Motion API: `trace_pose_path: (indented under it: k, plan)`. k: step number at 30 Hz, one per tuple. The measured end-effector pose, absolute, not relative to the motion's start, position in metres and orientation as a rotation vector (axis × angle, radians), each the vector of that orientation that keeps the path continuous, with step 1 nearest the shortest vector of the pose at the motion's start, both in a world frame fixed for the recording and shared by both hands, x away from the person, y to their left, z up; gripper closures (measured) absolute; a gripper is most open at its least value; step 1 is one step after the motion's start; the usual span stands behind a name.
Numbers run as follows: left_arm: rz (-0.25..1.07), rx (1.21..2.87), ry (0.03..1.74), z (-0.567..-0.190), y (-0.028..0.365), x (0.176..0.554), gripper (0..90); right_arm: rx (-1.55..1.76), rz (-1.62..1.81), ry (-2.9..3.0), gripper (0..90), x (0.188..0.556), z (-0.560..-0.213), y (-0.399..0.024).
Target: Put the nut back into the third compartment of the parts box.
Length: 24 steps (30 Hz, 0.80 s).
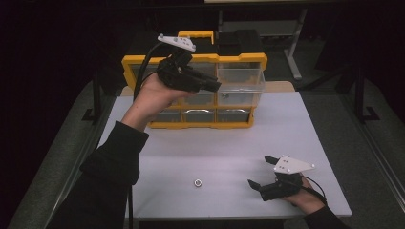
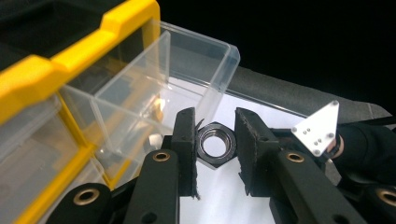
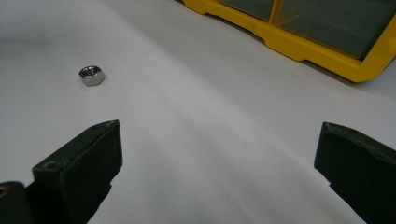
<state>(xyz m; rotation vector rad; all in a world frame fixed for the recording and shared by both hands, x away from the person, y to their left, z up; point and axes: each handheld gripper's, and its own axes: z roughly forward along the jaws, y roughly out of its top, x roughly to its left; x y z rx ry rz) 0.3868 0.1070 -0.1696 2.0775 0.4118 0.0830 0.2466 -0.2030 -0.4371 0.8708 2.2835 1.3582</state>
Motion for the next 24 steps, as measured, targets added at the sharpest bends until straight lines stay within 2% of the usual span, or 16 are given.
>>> trace_pose_path:
  k: [24]
  plan:
    - [0.123,2.106,0.465,-0.175,0.073,0.417,69.8,0.875,1.372,2.273,0.5,0.246,-0.437,-0.205]
